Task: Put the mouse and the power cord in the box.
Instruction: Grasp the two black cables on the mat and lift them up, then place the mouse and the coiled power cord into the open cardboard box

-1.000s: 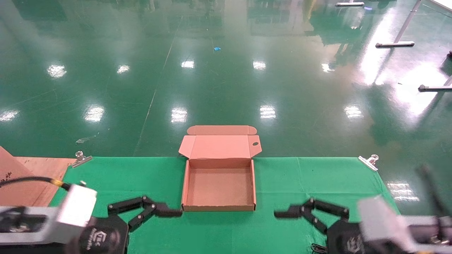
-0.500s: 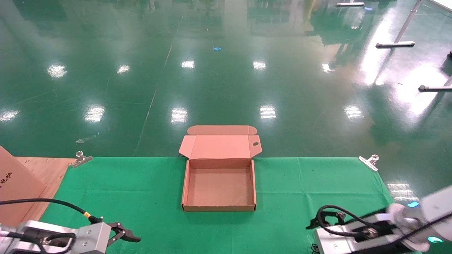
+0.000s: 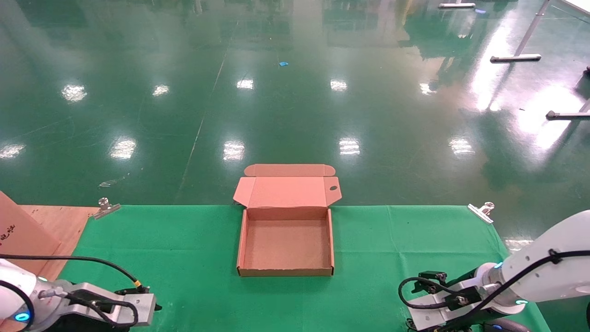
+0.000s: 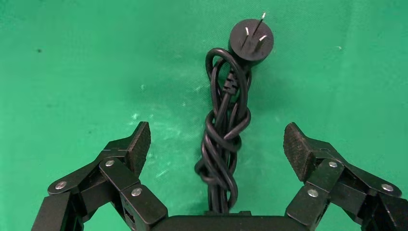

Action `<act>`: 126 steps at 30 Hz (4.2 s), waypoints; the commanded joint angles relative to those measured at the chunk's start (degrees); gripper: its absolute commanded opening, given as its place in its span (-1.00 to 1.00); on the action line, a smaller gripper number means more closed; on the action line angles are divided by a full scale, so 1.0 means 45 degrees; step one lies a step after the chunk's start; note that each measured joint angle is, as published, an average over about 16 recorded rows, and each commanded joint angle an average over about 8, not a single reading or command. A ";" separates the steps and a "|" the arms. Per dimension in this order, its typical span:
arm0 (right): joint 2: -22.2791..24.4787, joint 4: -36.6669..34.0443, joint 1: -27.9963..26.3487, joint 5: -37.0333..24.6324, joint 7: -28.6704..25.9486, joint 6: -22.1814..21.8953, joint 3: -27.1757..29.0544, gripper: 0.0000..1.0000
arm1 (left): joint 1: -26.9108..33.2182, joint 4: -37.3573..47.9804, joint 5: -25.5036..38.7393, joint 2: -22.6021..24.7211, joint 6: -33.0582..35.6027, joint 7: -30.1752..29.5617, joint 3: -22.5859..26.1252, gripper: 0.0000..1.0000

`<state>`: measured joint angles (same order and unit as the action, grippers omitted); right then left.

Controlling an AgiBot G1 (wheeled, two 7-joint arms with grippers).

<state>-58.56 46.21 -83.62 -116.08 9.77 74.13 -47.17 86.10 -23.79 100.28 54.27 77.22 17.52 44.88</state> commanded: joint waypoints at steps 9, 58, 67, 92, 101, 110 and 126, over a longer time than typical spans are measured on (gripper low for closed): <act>-0.0959 -0.3285 -0.0304 -0.0192 0.1735 -0.1099 -0.0142 1.00 | 0.0360 0.2374 0.0239 0.0914 -0.0816 0.1185 0.0107 0.98; -0.2224 -0.8808 -0.1542 0.0629 0.5386 -0.1432 0.0243 -1.00 | 0.1049 0.5076 0.0656 0.1570 -0.0856 0.3126 0.0407 -1.00; -0.2123 -0.9060 -0.1865 0.0750 0.5623 -0.1138 0.0323 -1.00 | 0.1395 0.5072 0.0726 0.1480 -0.0537 0.3227 0.0457 -1.00; -0.0766 -0.6233 -0.5759 0.2299 0.4530 0.3349 0.1306 -1.00 | 0.5753 0.2641 0.1078 0.1766 0.2798 0.2300 0.0756 -1.00; -0.1059 -0.2687 -0.6421 0.3175 0.1433 0.3627 0.1395 -1.00 | 0.6649 0.0232 0.0241 0.2580 0.3084 0.0242 0.0886 -1.00; -0.1412 -0.0586 -0.7032 0.3319 -0.0868 0.3390 0.1091 -1.00 | 0.7648 -0.2023 -0.0555 0.2917 0.2975 -0.1617 0.1395 -1.00; -0.1630 -0.1005 -0.7290 0.3546 -0.0874 0.3134 0.0866 -1.00 | 0.7382 -0.2801 -0.0704 0.3231 0.1647 -0.1455 0.2166 -1.00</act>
<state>-65.80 41.65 -116.36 -100.12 5.98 88.22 -43.21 118.33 -36.56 98.38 68.96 81.66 9.50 54.58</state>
